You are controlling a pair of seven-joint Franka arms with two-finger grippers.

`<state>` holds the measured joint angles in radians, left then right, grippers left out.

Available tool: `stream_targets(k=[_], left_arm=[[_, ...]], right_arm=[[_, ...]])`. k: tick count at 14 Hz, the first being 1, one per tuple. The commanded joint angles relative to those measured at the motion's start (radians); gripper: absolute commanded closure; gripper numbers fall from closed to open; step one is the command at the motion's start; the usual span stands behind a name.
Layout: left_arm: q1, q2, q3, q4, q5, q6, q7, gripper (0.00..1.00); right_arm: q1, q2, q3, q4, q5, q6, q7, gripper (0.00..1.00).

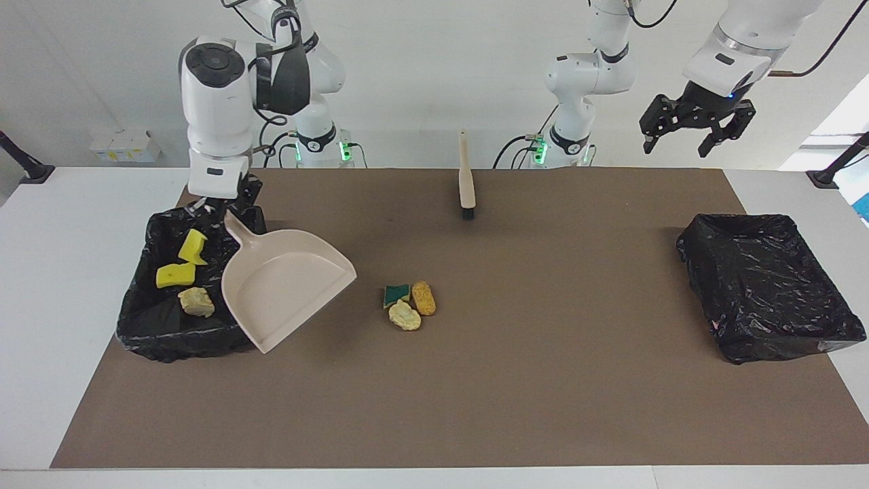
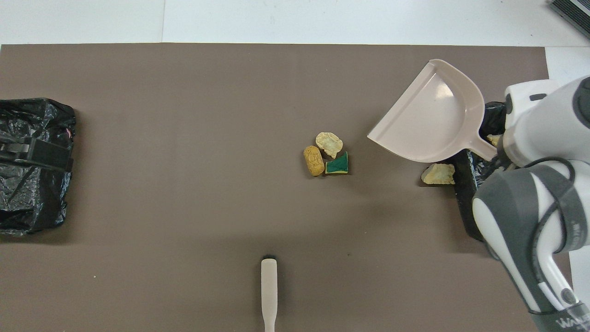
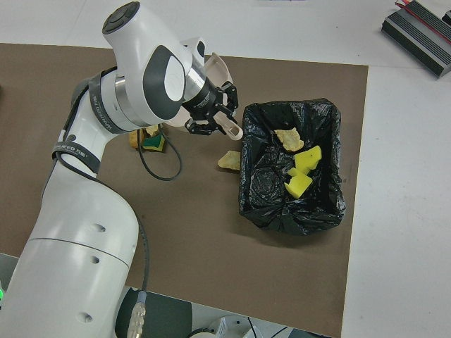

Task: Sweep and dump trash in bin
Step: 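Bring the empty dustpan back to the table center with the right gripper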

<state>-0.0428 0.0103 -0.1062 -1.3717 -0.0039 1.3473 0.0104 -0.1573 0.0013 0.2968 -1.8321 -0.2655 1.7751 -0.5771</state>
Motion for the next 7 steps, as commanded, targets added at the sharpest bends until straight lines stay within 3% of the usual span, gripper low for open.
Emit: stream_targets(k=[1,7], left_arm=[[-0.008,-0.020,0.023,-0.033,-0.030,0.027,0.014,0.00],[-0.023,-0.024,0.042,-0.030,-0.021,0.032,0.003,0.00]], right_arm=[[0.077,0.037,-0.001,0.017,0.077,-0.017,0.226,1.00],[0.306,0.124,0.001,0.037,0.206,0.052,0.807,1.00]])
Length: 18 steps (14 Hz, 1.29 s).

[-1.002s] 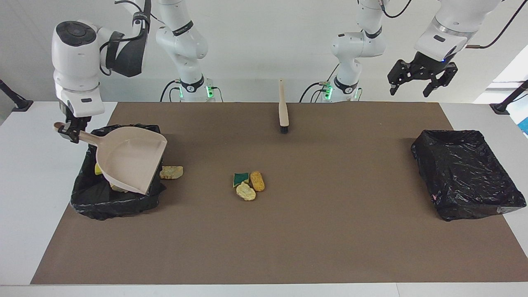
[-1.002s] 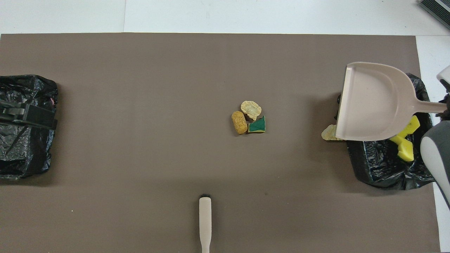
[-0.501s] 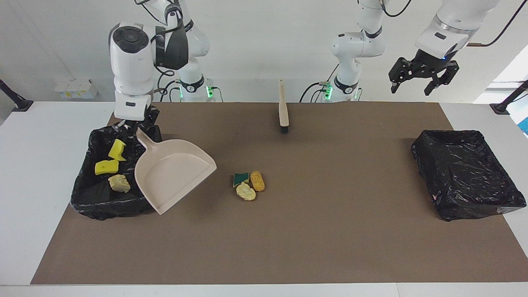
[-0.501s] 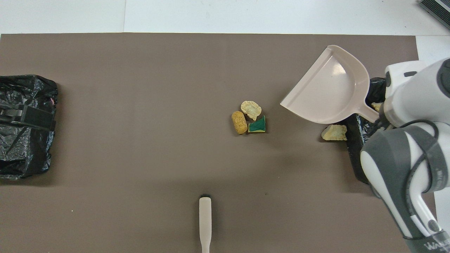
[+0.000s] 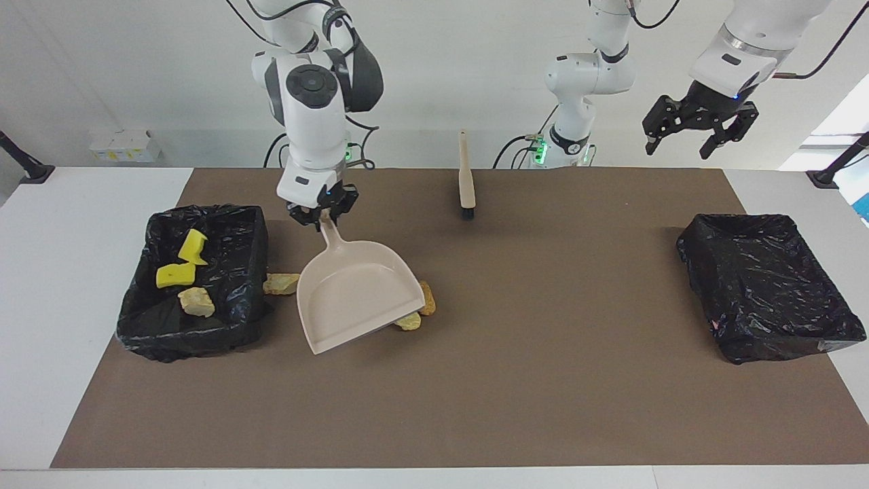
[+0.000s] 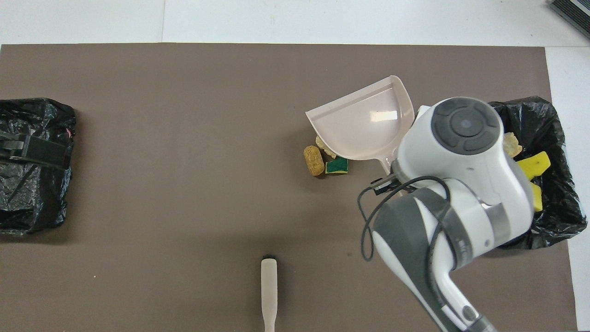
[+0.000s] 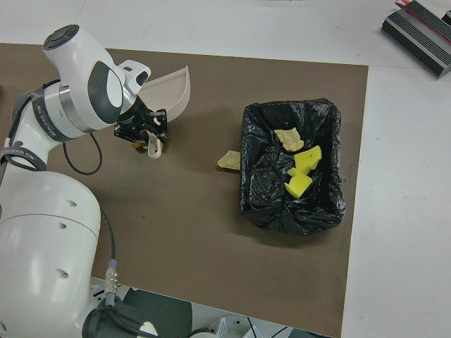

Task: Sweep and dump trash in bin
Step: 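Bring the empty dustpan back to the table center with the right gripper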

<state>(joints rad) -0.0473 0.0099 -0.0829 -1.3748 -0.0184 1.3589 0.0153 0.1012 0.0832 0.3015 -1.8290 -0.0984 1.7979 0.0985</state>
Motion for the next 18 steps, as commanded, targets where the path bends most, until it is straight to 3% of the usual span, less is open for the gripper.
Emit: stream_targets(k=[1,4,7,9,16,17,18], left_arm=[[-0.020,-0.024,0.018,-0.029,-0.006,0.020,-0.001,0.00],[-0.016,-0.025,0.018,-0.032,-0.008,0.016,-0.003,0.00],[-0.020,-0.027,0.012,-0.032,-0.011,0.016,-0.005,0.00],[-0.020,-0.027,0.011,-0.032,-0.011,0.012,-0.005,0.00],[-0.016,-0.028,0.011,-0.033,-0.011,0.019,-0.003,0.00],[-0.019,-0.028,0.011,-0.033,-0.011,0.020,-0.003,0.00],[-0.020,-0.028,0.009,-0.032,-0.011,0.020,-0.003,0.00]], right_arm=[[0.079,0.059,-0.004,0.056,0.042,0.031,0.188,1.00],[0.222,0.173,-0.004,0.129,0.029,0.061,0.379,1.00],[0.317,0.332,-0.009,0.316,0.010,0.044,0.573,1.00],[0.386,0.421,-0.013,0.384,-0.004,0.060,0.657,1.00],[0.404,0.474,-0.007,0.353,-0.007,0.159,0.688,1.00],[0.400,0.474,-0.007,0.353,-0.014,0.158,0.687,0.09],[0.399,0.471,-0.007,0.359,-0.026,0.149,0.685,0.00]])
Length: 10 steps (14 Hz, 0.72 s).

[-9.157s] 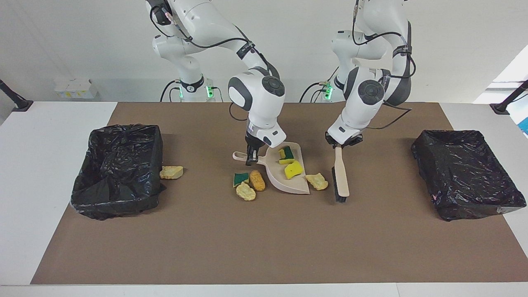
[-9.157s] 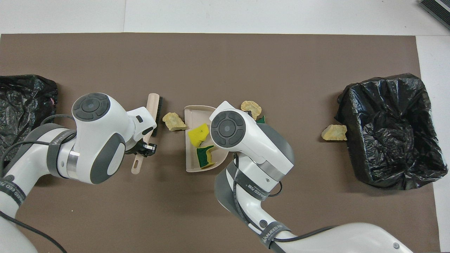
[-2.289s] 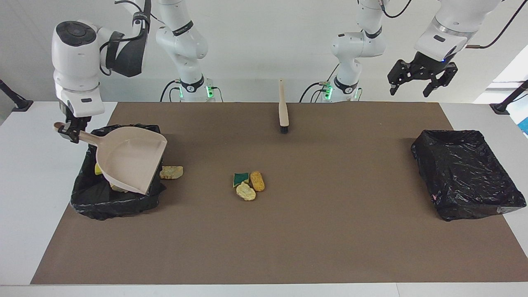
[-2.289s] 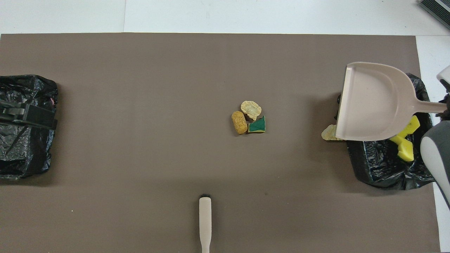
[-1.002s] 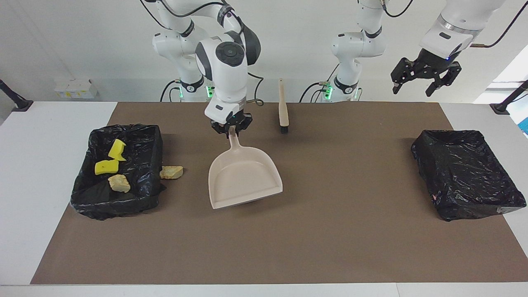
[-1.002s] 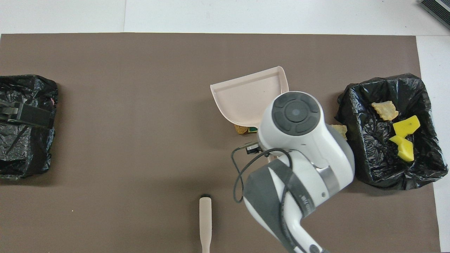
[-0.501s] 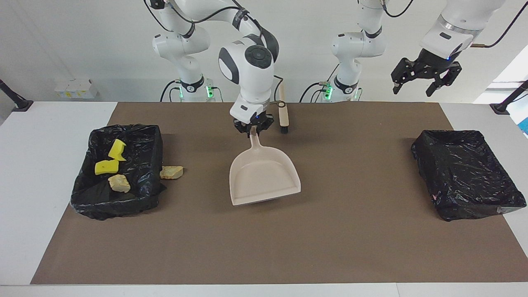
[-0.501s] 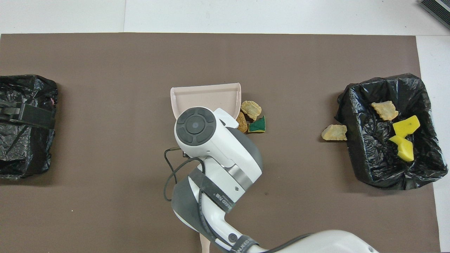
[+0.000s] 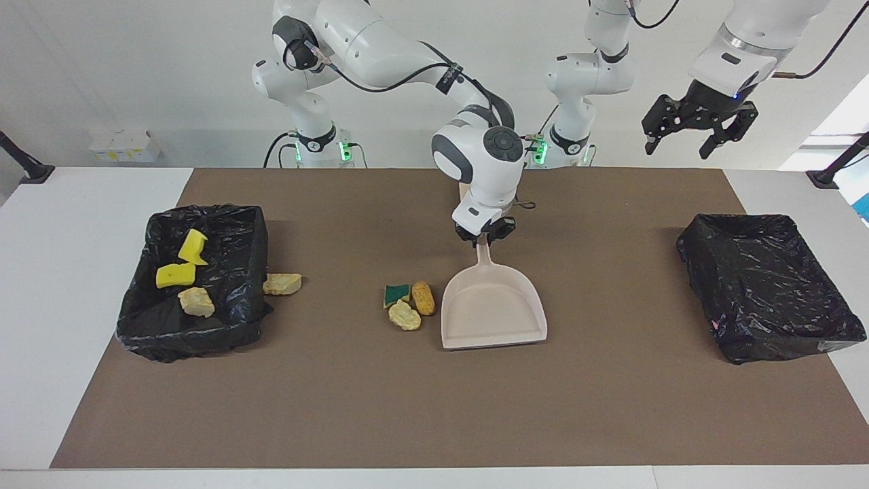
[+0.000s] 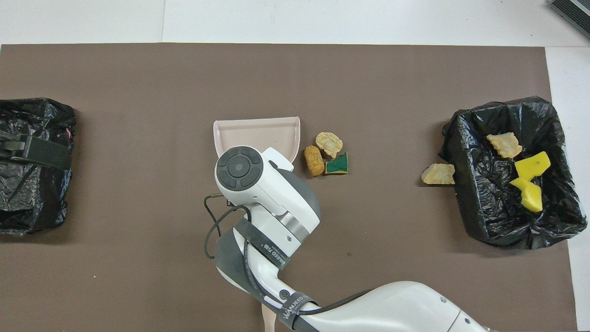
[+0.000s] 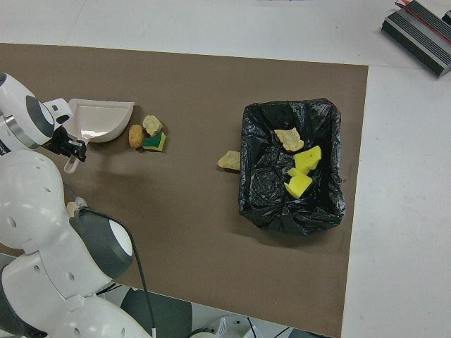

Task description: Sweep and dump trash in bin

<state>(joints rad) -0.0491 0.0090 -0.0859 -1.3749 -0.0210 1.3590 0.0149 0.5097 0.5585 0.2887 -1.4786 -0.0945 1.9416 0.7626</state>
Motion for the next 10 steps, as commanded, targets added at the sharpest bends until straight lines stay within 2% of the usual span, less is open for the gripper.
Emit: stream_targets(k=[1,4,7,10], left_arm=[[-0.021,-0.029,0.011,-0.033,-0.008,0.022,-0.003,0.00],[-0.028,-0.029,0.005,-0.035,-0.010,0.031,-0.004,0.00],[-0.035,-0.029,0.003,-0.039,-0.010,0.045,-0.004,0.00],[-0.038,-0.029,0.003,-0.042,-0.008,0.042,0.007,0.00]], right_arm=[[-0.016,-0.008,0.006,0.008,-0.033,0.013,0.009,0.00],[-0.078,-0.055,0.009,0.001,0.001,-0.007,0.011,0.00],[-0.135,-0.143,0.009,-0.040,0.123,-0.071,0.017,0.00],[-0.131,-0.235,0.007,-0.153,0.199,-0.081,0.043,0.00]])
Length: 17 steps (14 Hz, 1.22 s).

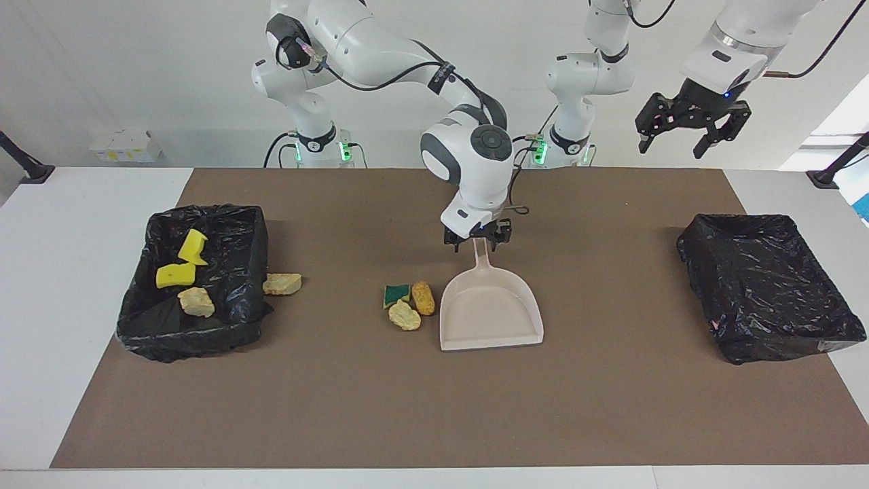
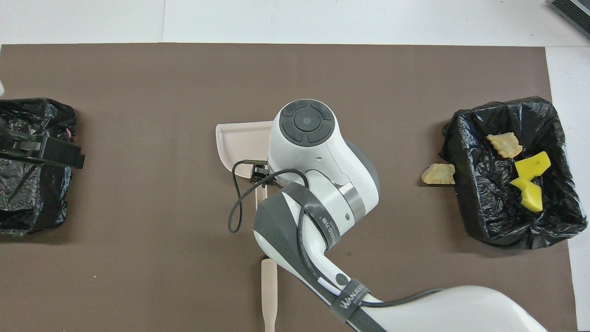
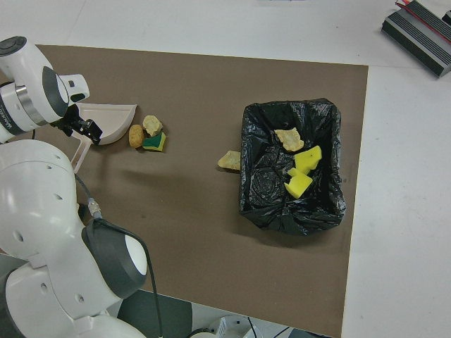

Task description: Sweep and dump trash in bin

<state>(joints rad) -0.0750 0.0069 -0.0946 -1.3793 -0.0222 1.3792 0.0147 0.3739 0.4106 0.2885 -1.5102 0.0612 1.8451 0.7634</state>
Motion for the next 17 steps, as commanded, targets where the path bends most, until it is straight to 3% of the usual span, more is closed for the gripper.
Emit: stream_targets(k=[1,6,9,11,13,17], left_arm=[[-0.012,-0.027,0.013,-0.038,-0.002,0.015,0.007,0.00],[-0.023,-0.027,-0.004,-0.038,-0.012,0.026,-0.005,0.00],[-0.051,-0.022,-0.014,-0.064,-0.010,0.058,-0.002,0.00],[-0.118,-0.021,-0.014,-0.150,-0.009,0.139,-0.082,0.00],[-0.181,-0.015,-0.013,-0.240,-0.007,0.255,-0.178,0.00],[-0.281,-0.005,-0.014,-0.426,-0.007,0.463,-0.300,0.00]], right_arm=[[0.016,-0.123,0.011,-0.165,0.043,0.014,0.071,0.00],[0.155,-0.334,0.011,-0.477,0.077,0.055,0.122,0.00],[0.239,-0.462,0.011,-0.671,0.155,0.164,0.181,0.00],[0.319,-0.557,0.011,-0.815,0.216,0.273,0.209,0.00],[0.364,-0.570,0.011,-0.854,0.230,0.287,0.220,0.03],[0.451,-0.520,0.011,-0.903,0.230,0.399,0.301,0.06]])
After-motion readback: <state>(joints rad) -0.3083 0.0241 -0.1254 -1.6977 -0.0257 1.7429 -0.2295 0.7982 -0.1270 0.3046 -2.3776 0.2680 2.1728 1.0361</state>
